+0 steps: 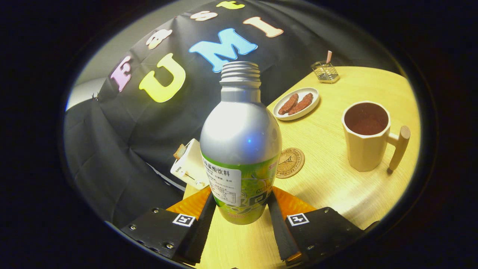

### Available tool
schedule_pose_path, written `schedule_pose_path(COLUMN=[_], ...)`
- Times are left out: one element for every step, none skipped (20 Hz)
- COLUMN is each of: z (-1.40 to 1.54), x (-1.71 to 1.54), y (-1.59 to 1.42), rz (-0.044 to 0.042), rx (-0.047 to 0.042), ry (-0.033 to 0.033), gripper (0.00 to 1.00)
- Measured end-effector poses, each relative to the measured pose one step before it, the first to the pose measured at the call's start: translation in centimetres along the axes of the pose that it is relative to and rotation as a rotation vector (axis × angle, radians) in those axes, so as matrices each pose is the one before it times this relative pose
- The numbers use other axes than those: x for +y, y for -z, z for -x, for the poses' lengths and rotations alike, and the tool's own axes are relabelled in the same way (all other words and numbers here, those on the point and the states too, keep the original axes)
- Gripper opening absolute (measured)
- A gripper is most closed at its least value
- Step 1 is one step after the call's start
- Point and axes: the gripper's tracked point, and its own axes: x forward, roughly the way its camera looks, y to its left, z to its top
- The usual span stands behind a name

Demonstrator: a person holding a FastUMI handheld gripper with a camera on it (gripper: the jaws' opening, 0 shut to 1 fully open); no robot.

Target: Take the bottle from table, then pour the juice into the cup, finally place the bottle on the coaster

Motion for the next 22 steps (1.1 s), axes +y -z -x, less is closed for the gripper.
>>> schedule_pose_path(z=[0.049, 0.003, 0.064, -0.009, 0.199, 0.194, 0.059, 0.087, 0.000, 0.082, 0.022, 0.001, 0.123, 0.110, 0.076, -0.096, -0.049, 0.000, -0.088, -0.103, -0.135, -0.102], x=[-0.250, -0.199, -0.220, -0.034, -0.048, -0.182, -0.122, -0.174, -0.159, -0.204, -0.217, -0.182, -0.217, -0.135, -0.115, -0.107, -0.099, -0.065, -0.045, -0.057, -0.048, -0.037], y=[0.051, 0.024, 0.088, 0.108, 0.182, -0.113, -0.123, -0.035, -0.133, -0.067, -0.188, -0.120, -0.149, -0.045, -0.141, 0.003, -0.066, 0.077, 0.001, 0.205, 0.079, 0.070], rz=[-0.02080, -0.02005, -0.01953, -0.02067, -0.01845, -0.01448, -0.01514, -0.01719, -0.02124, -0.02400, -0.02267, -0.02101, -0.01647, -0.01576, -0.01753, -0.01746, -0.01959, -0.02073, -0.02177, -0.02107, -0.01761, -0.01703], rx=[0.00503, 0.00672, 0.00730, 0.00916, 0.00742, 0.00264, 0.00180, -0.00084, 0.00132, 0.00238, 0.00021, -0.00010, -0.00009, -0.00122, -0.00028, 0.00065, 0.00406, 0.00497, 0.00656, 0.00993, 0.00668, 0.00768], ry=[-0.00153, -0.00225, -0.00645, -0.01119, -0.00881, -0.00536, -0.00273, -0.00264, -0.00505, -0.00421, -0.00483, -0.00303, -0.00290, -0.00346, -0.00344, -0.00473, -0.00209, -0.00437, -0.00489, -0.00266, -0.00218, -0.00148], gripper=[0.74, 0.74, 0.74, 0.75, 0.74, 0.75, 0.74, 0.74, 0.74, 0.74, 0.74, 0.74, 0.74, 0.74, 0.75, 0.74, 0.74, 0.74, 0.75, 0.75, 0.75, 0.74])
